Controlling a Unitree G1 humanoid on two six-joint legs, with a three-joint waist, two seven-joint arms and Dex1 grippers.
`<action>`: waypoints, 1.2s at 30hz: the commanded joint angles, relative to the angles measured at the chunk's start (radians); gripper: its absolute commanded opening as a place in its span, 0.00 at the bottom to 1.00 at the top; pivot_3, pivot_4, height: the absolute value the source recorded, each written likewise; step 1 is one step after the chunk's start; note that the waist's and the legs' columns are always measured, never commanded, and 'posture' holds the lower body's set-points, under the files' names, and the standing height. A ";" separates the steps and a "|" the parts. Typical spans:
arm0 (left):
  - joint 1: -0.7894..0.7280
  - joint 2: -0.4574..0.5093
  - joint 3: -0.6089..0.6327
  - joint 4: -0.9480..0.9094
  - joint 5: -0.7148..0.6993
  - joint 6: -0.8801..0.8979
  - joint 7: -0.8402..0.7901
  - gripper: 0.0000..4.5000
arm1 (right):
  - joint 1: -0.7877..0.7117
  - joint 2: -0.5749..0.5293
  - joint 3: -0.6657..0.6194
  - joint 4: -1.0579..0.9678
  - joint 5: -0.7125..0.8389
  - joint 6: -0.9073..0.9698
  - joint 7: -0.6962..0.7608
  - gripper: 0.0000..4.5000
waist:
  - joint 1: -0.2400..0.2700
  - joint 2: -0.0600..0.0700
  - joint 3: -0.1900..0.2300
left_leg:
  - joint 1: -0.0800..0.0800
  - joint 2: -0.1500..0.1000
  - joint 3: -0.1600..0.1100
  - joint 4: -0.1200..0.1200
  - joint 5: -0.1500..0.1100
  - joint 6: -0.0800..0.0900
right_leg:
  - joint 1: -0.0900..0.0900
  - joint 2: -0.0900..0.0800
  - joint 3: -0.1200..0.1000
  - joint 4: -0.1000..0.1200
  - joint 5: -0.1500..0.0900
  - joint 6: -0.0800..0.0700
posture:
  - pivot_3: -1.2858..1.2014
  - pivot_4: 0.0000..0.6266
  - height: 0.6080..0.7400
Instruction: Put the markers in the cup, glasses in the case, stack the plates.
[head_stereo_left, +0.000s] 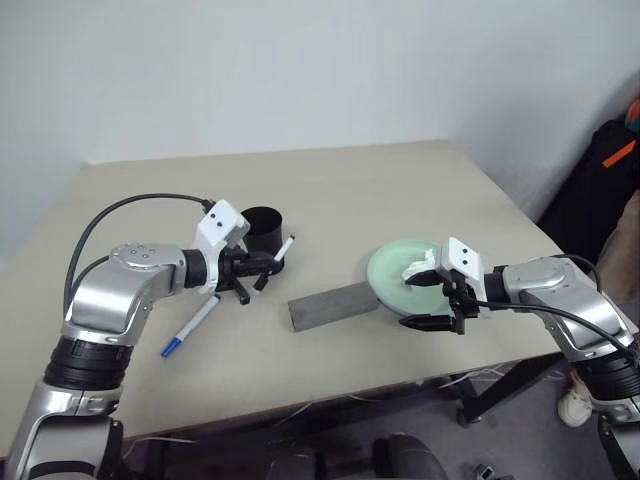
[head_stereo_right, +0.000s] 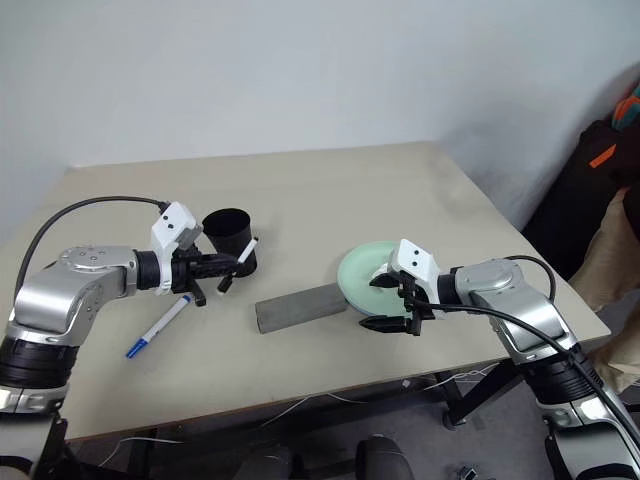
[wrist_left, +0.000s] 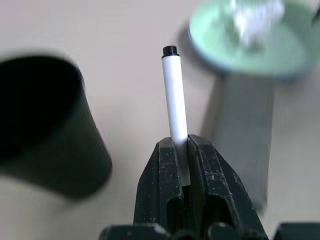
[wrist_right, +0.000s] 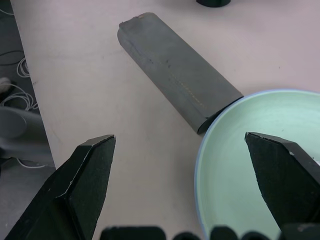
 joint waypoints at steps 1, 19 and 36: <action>-0.057 -0.041 0.064 -0.023 -0.050 -0.011 0.016 0.01 | -0.031 0.000 -0.033 -0.010 0.011 -0.004 0.000 1.00 | 0.000 0.000 0.000 | 0.000 0.000 0.000 0.000 0.000 0.000 | 0.000 0.000 0.000 0.000 0.000 0.000 | 0.52 0.00 1.00; -0.285 -0.274 0.116 0.401 0.192 -0.447 0.382 0.01 | -0.055 0.010 -0.030 -0.010 0.012 0.005 0.009 1.00 | -0.001 0.000 0.000 | 0.000 -0.005 0.001 0.000 0.001 -0.001 | 0.001 0.002 0.000 0.000 0.001 0.002 | 0.52 0.00 1.00; -0.267 -0.273 0.118 0.423 0.207 -0.417 0.333 0.56 | -0.066 0.018 -0.030 -0.008 0.013 0.011 0.005 1.00 | 0.000 0.000 0.000 | 0.000 -0.004 0.001 0.000 0.001 -0.001 | 0.001 0.001 -0.001 0.000 0.001 0.002 | 0.52 0.00 1.00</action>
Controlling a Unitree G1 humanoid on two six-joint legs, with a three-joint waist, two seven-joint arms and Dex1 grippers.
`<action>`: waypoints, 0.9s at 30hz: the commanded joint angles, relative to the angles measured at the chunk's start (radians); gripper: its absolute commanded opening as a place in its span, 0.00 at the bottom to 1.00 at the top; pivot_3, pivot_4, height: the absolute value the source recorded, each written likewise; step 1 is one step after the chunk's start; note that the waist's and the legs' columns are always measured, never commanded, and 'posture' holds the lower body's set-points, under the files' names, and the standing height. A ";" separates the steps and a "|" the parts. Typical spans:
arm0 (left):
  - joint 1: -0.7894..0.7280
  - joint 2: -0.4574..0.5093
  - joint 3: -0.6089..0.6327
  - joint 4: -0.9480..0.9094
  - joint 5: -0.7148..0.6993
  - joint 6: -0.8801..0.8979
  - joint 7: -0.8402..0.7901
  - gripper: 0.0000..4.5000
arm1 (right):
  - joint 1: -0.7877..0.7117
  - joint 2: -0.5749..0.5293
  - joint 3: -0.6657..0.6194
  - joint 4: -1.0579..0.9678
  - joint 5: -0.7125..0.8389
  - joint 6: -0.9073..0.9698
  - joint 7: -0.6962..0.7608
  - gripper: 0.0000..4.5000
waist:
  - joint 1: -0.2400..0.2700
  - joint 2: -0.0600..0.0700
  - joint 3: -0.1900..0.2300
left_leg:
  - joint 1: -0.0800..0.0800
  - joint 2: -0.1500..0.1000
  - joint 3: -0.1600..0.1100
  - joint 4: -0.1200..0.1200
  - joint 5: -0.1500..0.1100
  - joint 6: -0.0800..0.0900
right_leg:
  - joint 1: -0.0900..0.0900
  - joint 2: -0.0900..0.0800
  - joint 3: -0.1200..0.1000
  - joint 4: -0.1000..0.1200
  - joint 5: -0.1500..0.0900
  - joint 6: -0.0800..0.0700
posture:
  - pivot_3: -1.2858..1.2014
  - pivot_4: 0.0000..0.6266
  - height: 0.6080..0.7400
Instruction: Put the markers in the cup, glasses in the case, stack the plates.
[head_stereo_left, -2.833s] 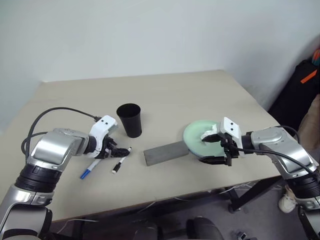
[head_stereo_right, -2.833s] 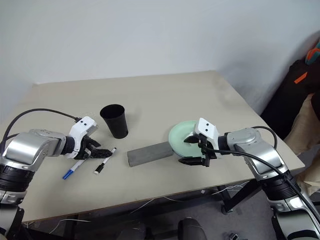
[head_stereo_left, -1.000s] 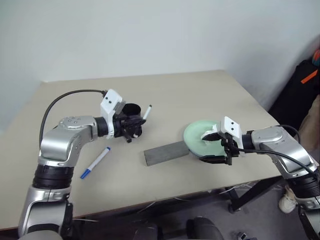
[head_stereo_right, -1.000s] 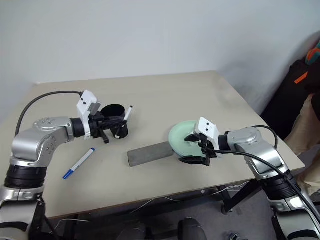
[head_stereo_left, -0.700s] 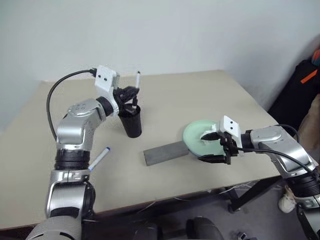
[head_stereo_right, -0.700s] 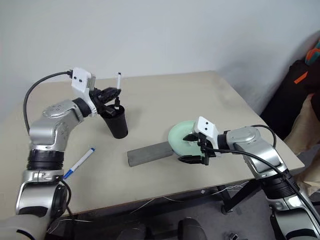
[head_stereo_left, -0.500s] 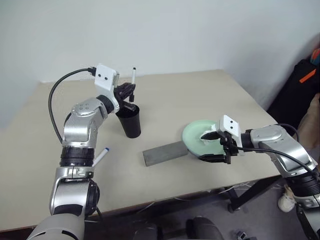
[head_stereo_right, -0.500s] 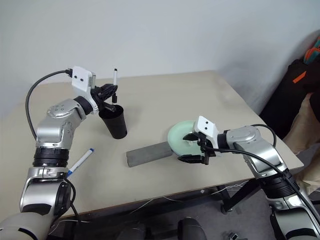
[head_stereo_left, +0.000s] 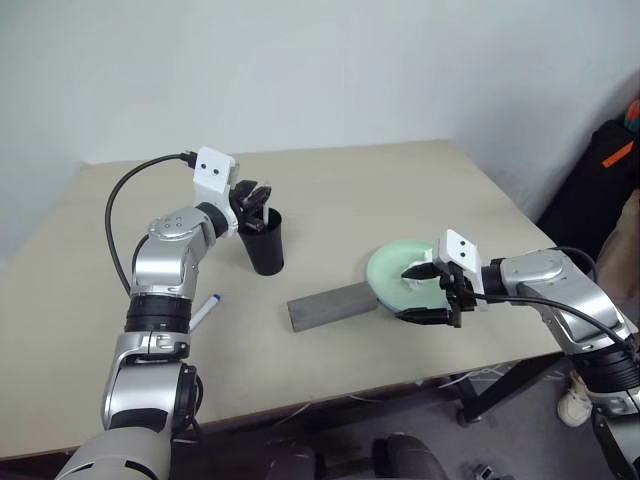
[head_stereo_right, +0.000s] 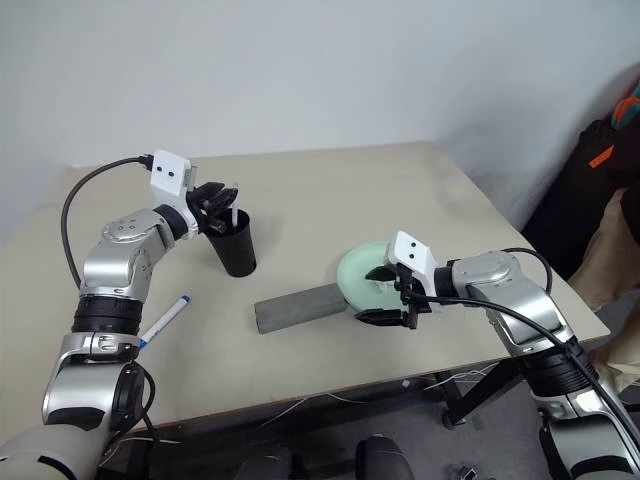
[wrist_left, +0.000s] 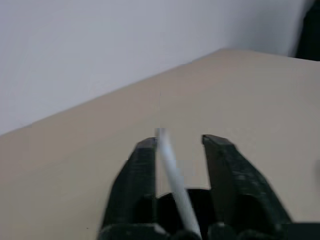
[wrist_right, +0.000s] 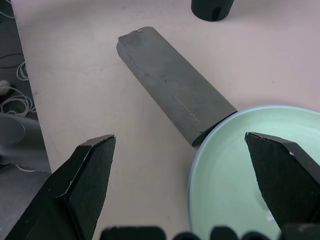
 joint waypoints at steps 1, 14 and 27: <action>-0.018 0.009 0.008 -0.059 -0.008 0.000 -0.013 0.64 | -0.029 0.001 -0.029 -0.013 0.011 -0.003 -0.001 1.00 | 0.000 0.000 0.000 | 0.000 0.000 0.000 0.000 0.000 0.000 | 0.000 0.000 0.000 0.000 0.000 0.000 | 0.52 0.00 1.00; 0.094 0.275 0.065 -0.269 -0.113 0.190 -0.286 1.00 | -0.011 -0.008 -0.035 -0.024 0.012 -0.003 -0.003 1.00 | -0.014 0.000 0.000 | 0.000 0.003 0.000 0.000 0.000 0.000 | -0.002 0.001 0.000 0.001 0.000 0.000 | 0.52 0.00 1.00; 0.487 0.567 0.156 -0.321 -0.144 0.185 -0.526 1.00 | -0.020 0.001 -0.023 0.003 0.006 -0.021 0.010 1.00 | -0.022 0.000 0.000 | 0.001 0.007 0.000 -0.003 0.000 -0.001 | -0.004 -0.003 -0.001 0.000 -0.001 -0.002 | 0.52 0.00 1.00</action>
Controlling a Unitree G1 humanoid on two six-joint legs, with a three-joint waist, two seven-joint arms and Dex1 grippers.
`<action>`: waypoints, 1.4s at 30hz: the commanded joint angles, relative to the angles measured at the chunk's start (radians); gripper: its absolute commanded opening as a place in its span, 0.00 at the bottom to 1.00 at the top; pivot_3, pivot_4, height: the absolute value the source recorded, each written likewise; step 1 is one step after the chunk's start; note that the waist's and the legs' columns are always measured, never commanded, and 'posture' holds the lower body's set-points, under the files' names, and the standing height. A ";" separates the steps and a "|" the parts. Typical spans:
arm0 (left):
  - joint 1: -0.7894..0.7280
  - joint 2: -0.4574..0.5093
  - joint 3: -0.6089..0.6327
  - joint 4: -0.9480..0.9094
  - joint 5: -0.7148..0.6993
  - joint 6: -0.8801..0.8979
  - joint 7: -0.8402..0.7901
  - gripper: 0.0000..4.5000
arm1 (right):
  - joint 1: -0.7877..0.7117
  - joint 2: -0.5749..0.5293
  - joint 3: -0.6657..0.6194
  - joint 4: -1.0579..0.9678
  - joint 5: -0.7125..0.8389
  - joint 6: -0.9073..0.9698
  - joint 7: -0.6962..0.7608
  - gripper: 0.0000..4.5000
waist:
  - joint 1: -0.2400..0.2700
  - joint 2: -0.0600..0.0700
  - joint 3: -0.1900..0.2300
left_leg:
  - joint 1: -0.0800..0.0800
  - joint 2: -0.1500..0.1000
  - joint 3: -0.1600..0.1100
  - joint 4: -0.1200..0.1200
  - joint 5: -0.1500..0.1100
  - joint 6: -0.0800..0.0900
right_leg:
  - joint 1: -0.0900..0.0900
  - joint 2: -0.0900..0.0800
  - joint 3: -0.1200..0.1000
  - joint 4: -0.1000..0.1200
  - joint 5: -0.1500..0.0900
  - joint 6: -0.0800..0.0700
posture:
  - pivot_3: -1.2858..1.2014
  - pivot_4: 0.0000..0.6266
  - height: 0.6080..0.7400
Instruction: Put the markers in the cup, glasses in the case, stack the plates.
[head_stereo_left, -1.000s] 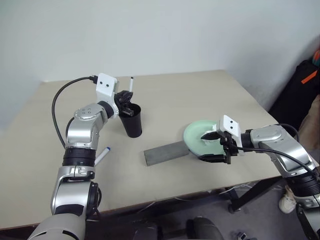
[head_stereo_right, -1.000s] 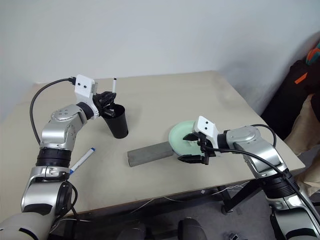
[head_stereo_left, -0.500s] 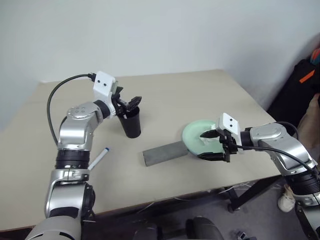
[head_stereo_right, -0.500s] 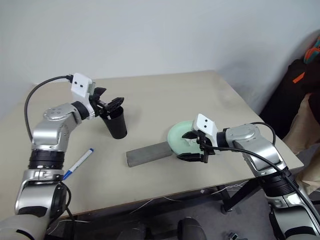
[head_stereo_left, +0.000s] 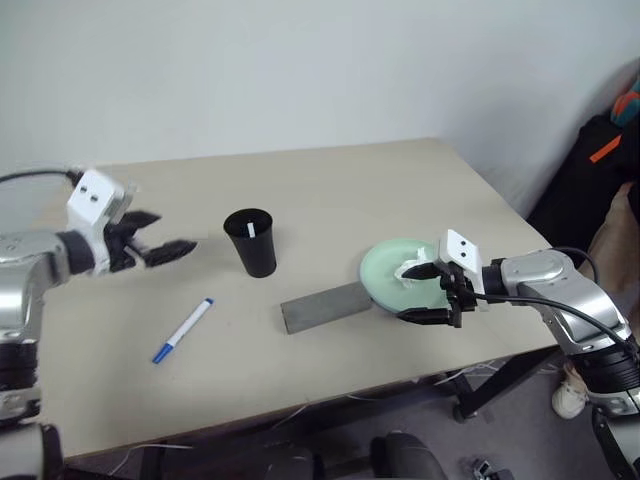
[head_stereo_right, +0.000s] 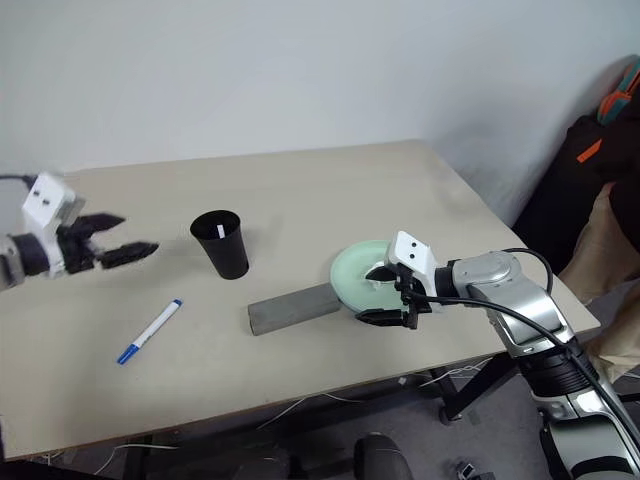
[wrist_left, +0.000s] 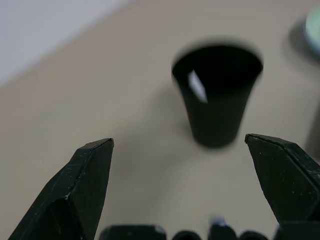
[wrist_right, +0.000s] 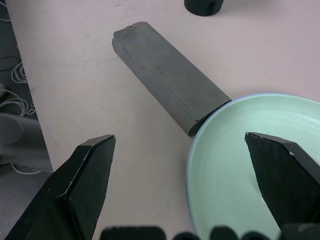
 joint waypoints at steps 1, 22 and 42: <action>0.076 0.016 0.001 -0.092 -0.012 0.015 -0.025 1.00 | -0.028 0.001 -0.020 0.002 0.006 -0.018 0.010 1.00 | 0.002 0.000 0.000 | 0.000 0.000 0.000 0.000 0.000 0.000 | 0.000 0.000 0.000 0.000 0.000 0.000 | 0.52 0.00 1.00; 0.164 0.004 -0.167 -0.100 0.108 0.072 0.054 1.00 | -0.021 0.003 -0.022 -0.011 0.009 -0.001 0.003 1.00 | 0.000 0.000 0.000 | -0.001 0.000 0.003 -0.006 0.001 -0.002 | -0.005 -0.001 0.000 0.000 0.000 0.000 | 0.52 0.00 1.00; 0.190 0.014 -0.190 -0.072 0.152 0.064 0.036 0.19 | -0.028 0.006 -0.027 -0.033 0.015 0.024 -0.004 1.00 | 0.000 0.000 0.000 | 0.000 0.001 0.004 -0.006 0.001 -0.002 | -0.006 -0.001 0.000 0.000 0.001 -0.001 | 0.52 0.00 1.00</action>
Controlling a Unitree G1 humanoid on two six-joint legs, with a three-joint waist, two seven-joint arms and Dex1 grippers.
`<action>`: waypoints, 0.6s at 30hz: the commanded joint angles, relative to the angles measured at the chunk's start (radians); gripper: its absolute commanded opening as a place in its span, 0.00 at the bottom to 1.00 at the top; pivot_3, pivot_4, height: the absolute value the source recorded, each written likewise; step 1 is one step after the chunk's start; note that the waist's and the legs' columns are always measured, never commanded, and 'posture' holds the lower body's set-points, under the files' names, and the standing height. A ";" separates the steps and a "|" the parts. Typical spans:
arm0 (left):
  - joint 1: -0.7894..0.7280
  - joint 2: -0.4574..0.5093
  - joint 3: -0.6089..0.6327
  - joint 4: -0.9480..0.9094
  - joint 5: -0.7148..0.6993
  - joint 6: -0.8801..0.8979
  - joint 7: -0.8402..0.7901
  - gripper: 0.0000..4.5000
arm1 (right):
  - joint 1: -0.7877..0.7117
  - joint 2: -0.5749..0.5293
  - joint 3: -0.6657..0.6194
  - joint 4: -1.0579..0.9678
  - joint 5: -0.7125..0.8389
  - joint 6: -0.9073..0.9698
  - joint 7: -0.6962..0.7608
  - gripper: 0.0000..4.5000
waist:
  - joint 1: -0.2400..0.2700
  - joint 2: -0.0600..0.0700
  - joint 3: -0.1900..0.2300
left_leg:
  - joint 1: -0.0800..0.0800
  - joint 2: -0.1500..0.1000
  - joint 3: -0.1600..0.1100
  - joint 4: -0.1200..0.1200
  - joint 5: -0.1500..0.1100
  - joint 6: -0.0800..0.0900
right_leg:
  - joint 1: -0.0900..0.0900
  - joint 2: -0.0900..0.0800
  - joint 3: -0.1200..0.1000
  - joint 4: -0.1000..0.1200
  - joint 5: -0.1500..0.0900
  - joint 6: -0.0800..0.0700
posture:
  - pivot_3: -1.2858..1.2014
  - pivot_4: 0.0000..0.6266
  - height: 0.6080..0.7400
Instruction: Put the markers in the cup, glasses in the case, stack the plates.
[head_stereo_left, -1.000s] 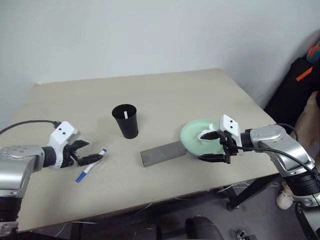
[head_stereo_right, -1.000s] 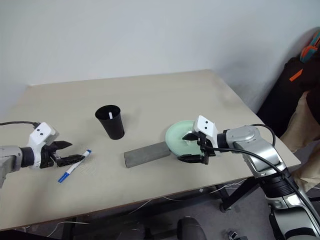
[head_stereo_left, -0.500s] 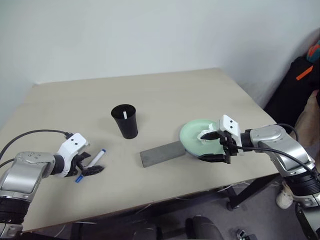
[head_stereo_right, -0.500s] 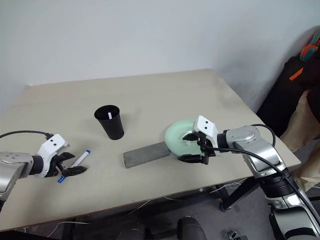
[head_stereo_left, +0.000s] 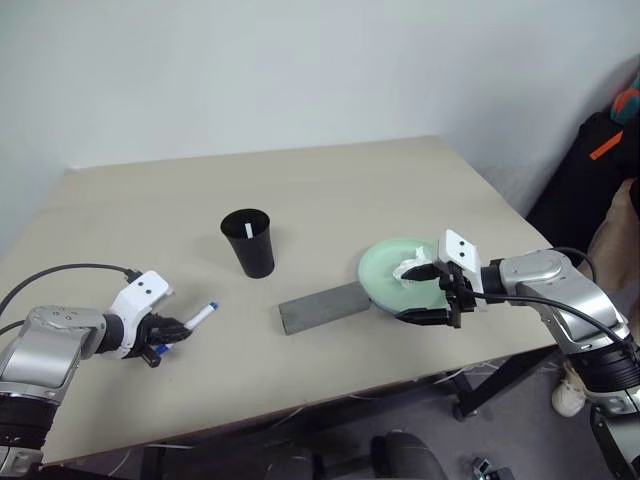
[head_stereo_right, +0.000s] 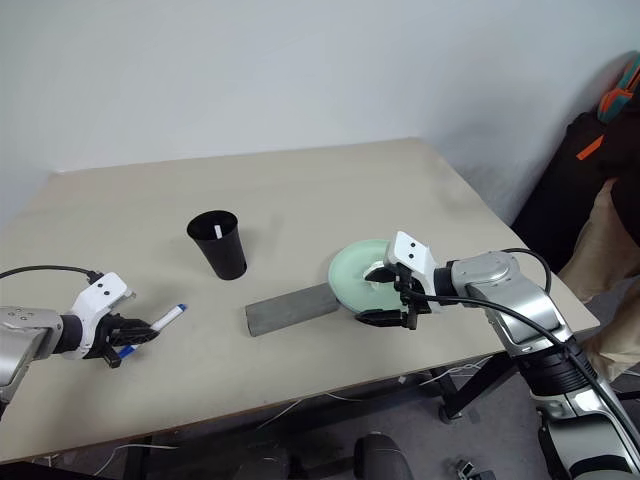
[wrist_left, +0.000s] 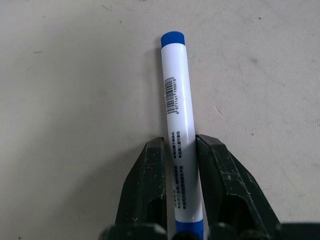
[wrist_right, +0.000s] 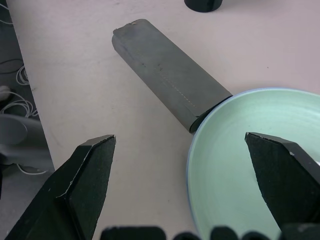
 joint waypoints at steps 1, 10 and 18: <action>-0.005 0.019 0.001 -0.020 0.015 -0.011 0.002 0.19 | -0.023 0.004 -0.029 -0.032 0.015 0.001 -0.010 1.00 | 0.000 0.000 0.000 | 0.000 0.000 0.000 0.000 0.000 0.000 | 0.000 0.000 0.000 0.000 0.000 0.000 | 0.52 0.00 1.00; -0.048 0.007 0.060 -0.129 -0.092 -0.119 -0.115 0.19 | -0.025 0.009 -0.028 -0.031 0.015 0.005 -0.018 1.00 | 0.000 0.000 0.000 | -0.001 0.000 0.001 0.000 0.000 0.000 | -0.002 0.000 0.000 0.000 0.000 0.000 | 0.52 0.00 1.00; -0.073 0.041 0.040 -0.080 -0.062 -0.174 -0.128 0.19 | -0.022 0.014 -0.029 -0.033 0.015 0.007 -0.023 1.00 | -0.001 0.000 0.000 | -0.001 0.000 0.002 0.000 0.001 -0.001 | -0.002 0.001 0.000 0.000 0.000 0.000 | 0.52 0.00 1.00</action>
